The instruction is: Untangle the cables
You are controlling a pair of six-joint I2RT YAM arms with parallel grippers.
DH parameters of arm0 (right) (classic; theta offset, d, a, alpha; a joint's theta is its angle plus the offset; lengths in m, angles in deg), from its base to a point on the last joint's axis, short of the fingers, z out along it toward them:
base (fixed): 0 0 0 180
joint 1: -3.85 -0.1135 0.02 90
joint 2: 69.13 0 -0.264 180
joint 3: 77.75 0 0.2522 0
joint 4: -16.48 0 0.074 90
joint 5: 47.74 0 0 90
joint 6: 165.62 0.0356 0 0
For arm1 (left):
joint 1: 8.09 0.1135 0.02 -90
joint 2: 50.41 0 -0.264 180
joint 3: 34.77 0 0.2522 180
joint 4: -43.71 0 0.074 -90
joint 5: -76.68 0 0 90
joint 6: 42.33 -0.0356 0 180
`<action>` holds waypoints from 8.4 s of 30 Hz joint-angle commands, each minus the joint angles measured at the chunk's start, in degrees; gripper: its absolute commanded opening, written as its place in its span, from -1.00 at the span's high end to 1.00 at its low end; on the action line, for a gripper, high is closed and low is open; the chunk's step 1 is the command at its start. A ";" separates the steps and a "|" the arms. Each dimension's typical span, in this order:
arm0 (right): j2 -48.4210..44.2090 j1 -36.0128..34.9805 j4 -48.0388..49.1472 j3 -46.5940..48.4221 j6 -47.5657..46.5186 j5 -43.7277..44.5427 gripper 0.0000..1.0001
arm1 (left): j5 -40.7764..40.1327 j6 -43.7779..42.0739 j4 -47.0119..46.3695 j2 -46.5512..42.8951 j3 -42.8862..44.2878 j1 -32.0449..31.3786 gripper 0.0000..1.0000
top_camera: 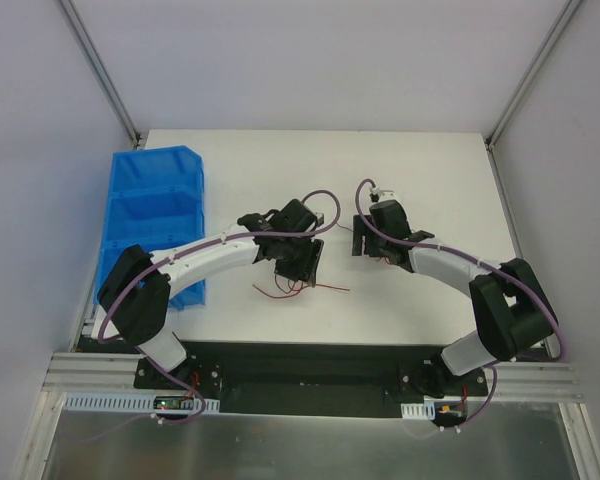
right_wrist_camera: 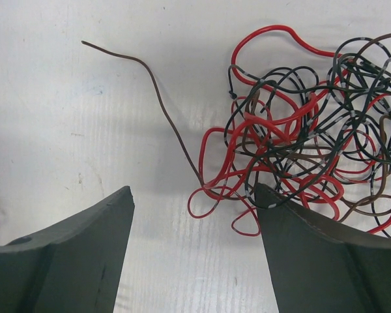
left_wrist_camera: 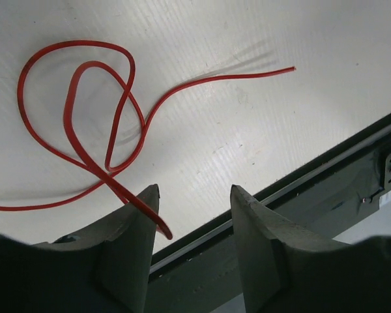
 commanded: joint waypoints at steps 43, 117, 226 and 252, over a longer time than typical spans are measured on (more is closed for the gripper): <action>-0.08 2.87 3.43 0.14 2.70 -6.72 -0.54 | -19.49 -5.59 15.52 -16.22 6.10 14.60 1.00; 8.35 0.85 2.64 5.32 -0.28 -16.56 -0.37 | 4.07 5.58 -3.62 -36.91 -17.18 28.20 -0.57; -0.25 12.09 -0.96 -3.28 7.70 2.33 -0.54 | -28.71 -12.17 8.23 -44.99 32.56 4.53 1.00; -0.96 17.37 3.96 -6.45 10.88 -4.95 -0.62 | -38.84 -12.62 20.09 -42.79 38.64 4.44 1.00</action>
